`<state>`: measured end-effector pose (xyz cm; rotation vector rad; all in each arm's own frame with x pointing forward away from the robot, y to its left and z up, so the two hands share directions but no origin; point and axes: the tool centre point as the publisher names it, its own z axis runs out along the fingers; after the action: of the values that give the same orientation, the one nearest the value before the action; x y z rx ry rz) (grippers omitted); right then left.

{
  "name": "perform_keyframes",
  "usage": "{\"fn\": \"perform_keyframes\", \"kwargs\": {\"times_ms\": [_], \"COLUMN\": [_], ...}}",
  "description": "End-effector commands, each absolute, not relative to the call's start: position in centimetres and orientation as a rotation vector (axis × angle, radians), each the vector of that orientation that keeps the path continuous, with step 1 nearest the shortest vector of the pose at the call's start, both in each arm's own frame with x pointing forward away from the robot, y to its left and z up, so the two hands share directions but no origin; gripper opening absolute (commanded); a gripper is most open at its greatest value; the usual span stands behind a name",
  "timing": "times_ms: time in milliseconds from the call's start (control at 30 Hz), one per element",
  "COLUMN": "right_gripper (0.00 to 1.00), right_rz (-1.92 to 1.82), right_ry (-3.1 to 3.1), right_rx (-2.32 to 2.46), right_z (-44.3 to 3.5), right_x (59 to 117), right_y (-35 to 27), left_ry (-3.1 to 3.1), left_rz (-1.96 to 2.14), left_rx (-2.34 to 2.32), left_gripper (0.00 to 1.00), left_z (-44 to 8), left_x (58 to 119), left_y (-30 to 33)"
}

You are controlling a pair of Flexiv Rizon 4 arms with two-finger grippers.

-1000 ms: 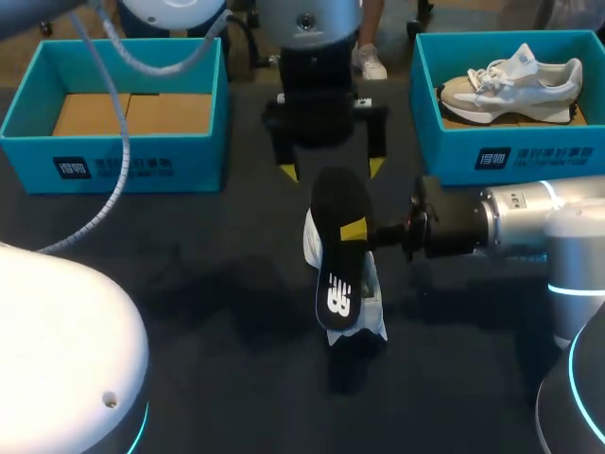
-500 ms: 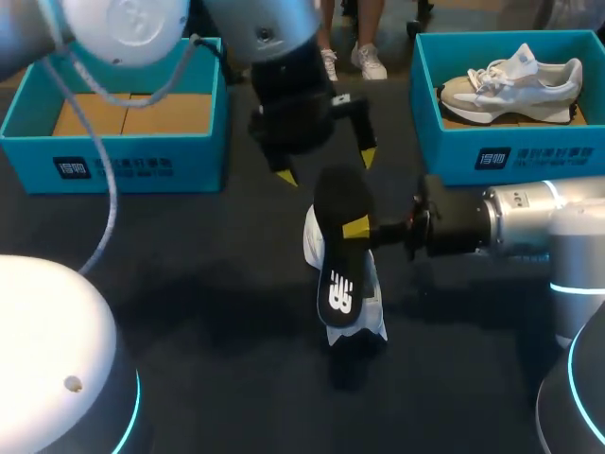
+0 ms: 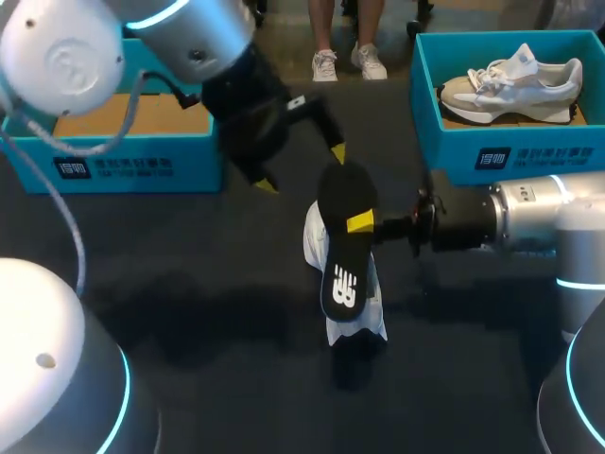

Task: Take the shoe out of the shoebox, open the shoe tongue, remove and reinsert the insole, then place the shoe into the shoebox

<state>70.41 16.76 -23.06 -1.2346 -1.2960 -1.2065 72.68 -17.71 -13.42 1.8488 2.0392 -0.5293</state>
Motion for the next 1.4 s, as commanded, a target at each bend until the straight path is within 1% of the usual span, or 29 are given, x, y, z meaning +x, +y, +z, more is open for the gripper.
{"fn": "perform_keyframes", "kwargs": {"times_ms": [33,567,1400], "right_gripper": [0.00,0.00,0.00], "right_rz": [-1.204,-1.194,-1.169], "right_ry": [-1.294,-1.298,-1.292], "right_rx": [-1.230,-1.236,-1.233], "right_z": [-23.0,-21.8,-21.3], "right_x": [70.5,69.7,69.2], "right_y": [17.0,16.6,17.0], "left_ry": [1.784,1.566,1.207], "left_rz": [-0.802,-0.945,-1.100], "left_rx": [1.597,1.413,1.128], "left_gripper": [1.00,1.00,1.00], "left_z": [-14.6,-17.9,-18.9], "left_x": [72.4,72.5,72.9], "left_y": [-16.8,-16.1,-16.3]}}
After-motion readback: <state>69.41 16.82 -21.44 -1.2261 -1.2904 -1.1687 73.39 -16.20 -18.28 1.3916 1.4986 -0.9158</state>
